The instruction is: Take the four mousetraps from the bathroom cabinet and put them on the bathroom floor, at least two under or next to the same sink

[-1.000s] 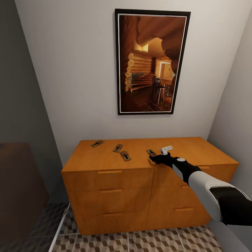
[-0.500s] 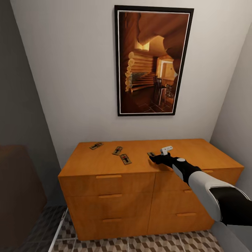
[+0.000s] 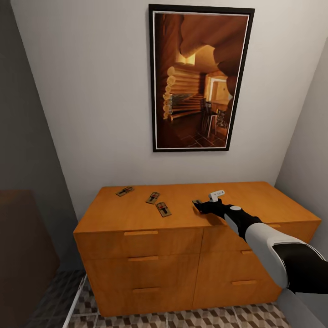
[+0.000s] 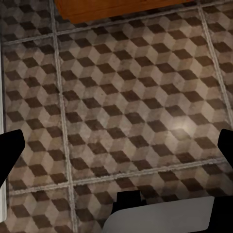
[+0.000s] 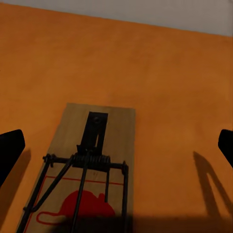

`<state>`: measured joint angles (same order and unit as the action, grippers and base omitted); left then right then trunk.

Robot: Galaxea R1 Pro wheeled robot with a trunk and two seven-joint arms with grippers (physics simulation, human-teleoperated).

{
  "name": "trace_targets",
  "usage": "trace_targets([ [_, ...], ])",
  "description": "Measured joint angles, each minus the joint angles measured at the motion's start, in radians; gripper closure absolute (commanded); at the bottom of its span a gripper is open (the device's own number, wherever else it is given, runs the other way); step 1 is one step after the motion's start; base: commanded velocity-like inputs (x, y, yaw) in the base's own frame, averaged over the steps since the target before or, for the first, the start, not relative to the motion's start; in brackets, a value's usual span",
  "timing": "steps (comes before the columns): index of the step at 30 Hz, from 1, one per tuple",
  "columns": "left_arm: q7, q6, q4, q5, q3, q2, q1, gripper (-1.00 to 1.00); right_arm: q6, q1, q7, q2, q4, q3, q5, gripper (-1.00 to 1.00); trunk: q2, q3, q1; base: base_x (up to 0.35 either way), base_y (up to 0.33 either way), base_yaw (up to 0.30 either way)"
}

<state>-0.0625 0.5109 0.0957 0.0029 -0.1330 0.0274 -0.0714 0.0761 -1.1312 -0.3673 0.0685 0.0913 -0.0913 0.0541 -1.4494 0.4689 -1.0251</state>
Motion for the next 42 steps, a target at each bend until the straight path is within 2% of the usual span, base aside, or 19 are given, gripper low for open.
trace_targets([
  [42,0.0,0.002,0.0,0.0,0.0,0.0,0.0,-1.0,0.001,0.0,0.002,-0.005,-0.039,0.006,-0.001,-1.0,0.0,0.0,0.0,0.0,0.0,0.0],
])
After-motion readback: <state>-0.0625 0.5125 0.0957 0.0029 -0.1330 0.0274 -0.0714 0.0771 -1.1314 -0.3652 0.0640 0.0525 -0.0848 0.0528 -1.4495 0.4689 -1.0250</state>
